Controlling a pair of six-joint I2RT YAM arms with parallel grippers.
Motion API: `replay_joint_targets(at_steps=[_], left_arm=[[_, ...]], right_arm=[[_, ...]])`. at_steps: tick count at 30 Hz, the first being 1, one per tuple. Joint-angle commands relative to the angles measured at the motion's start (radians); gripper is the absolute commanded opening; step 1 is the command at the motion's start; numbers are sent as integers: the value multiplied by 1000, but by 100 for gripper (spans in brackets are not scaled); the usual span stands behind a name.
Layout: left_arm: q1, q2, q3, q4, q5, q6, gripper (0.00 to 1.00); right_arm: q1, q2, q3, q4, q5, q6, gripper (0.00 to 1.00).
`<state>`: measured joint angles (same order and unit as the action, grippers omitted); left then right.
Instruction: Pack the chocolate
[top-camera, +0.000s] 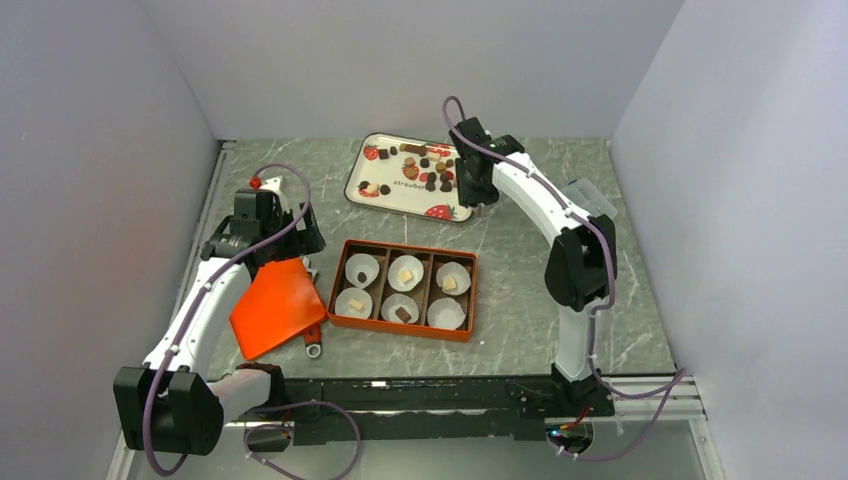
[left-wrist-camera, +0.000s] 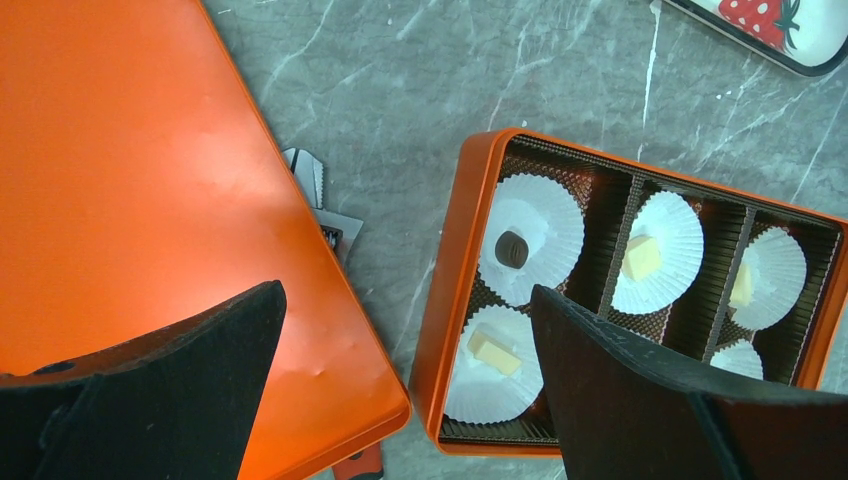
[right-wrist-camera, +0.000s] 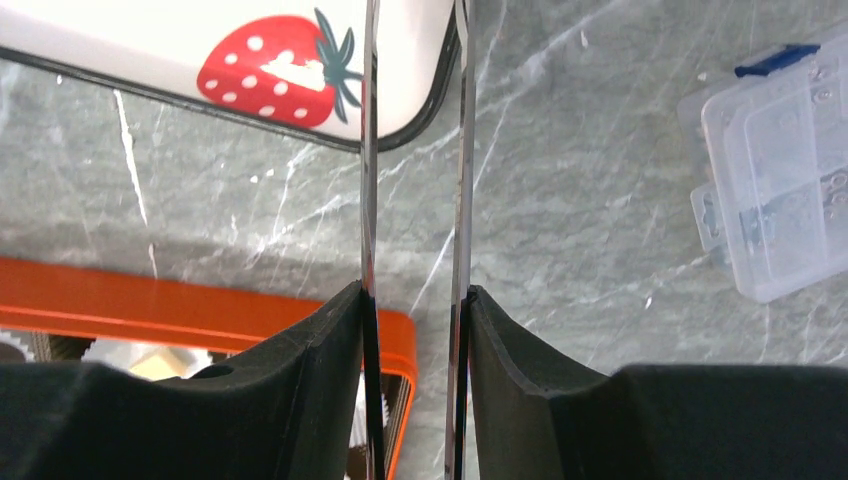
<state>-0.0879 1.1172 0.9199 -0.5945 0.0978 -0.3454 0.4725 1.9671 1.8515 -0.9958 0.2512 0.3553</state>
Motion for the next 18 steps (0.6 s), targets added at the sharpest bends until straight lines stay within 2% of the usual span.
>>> replay_joint_targets(at_steps=[1, 18], left_arm=[[6, 1, -1, 29, 20, -1, 99], [7, 12, 0, 27, 15, -2, 99]], right_arm=[[-18, 45, 105, 26, 13, -28, 42], [-29, 149, 180, 5, -3, -47, 42]])
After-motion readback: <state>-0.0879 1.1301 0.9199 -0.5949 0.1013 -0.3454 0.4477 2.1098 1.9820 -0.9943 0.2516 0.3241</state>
